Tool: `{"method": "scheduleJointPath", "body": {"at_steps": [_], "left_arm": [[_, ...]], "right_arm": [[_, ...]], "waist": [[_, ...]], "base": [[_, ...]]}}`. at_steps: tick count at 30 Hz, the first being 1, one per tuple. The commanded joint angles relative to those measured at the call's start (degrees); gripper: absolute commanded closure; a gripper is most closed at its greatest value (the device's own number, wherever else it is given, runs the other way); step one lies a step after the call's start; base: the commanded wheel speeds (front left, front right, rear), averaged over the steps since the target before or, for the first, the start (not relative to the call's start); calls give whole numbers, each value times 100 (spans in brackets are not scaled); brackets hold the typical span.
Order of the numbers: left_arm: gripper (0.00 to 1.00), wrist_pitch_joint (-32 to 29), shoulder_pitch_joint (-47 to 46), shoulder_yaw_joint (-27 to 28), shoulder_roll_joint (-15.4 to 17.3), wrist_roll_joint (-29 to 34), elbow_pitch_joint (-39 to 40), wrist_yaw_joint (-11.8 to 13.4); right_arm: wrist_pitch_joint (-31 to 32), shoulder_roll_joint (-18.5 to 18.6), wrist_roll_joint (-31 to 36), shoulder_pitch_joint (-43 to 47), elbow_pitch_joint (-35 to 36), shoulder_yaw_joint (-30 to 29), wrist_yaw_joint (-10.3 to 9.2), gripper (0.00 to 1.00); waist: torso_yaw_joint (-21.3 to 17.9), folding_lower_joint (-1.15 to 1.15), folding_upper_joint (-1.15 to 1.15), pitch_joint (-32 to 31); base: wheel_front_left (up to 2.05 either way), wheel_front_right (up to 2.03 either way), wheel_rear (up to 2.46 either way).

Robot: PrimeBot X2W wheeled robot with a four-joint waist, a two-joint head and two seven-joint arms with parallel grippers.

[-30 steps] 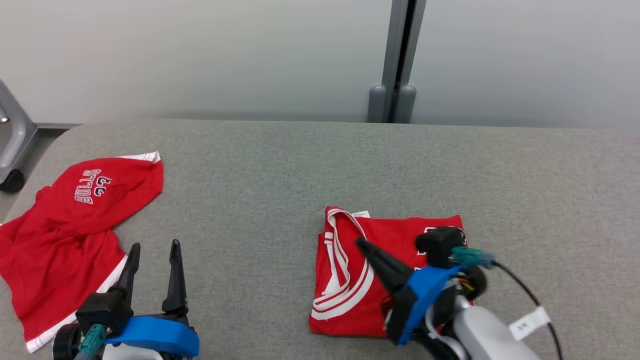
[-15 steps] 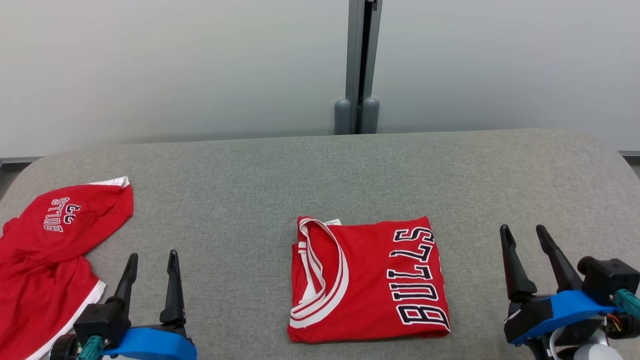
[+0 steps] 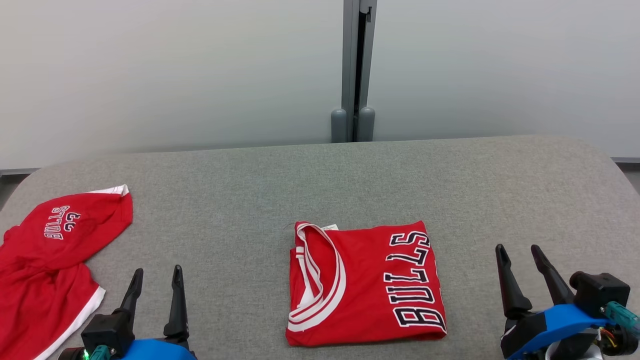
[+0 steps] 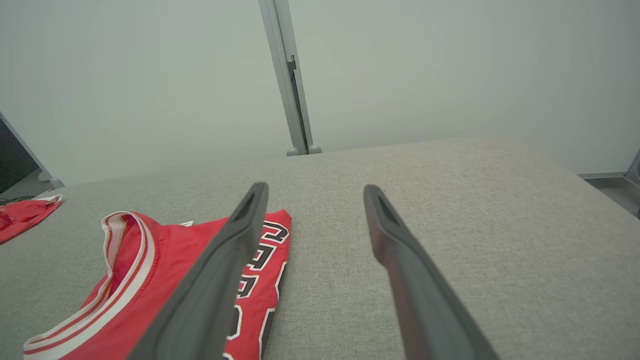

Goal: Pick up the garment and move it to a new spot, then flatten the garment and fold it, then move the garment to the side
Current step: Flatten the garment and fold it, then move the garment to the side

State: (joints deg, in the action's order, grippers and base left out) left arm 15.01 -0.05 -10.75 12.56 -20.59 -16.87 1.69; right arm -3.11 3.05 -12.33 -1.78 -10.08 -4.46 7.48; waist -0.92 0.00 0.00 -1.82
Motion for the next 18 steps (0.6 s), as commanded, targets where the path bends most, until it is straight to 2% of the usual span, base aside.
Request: {"method": "scheduleJointPath", "body": {"at_steps": [1, 18], "left_arm": [[0, 22, 33, -7, 15, -29, -62, -24], [0, 22, -125, 19, -19, 29, -108, -49]], "right_arm": [[31, -1, 4, 65, -36, 28, 3, 0], [318, -2, -43, -149, 31, 181, 3, 0]], "waist": [[14, 0, 0, -7], [46, 0, 0, 91]], "base": [[0, 0, 0], [0, 0, 0]]}}
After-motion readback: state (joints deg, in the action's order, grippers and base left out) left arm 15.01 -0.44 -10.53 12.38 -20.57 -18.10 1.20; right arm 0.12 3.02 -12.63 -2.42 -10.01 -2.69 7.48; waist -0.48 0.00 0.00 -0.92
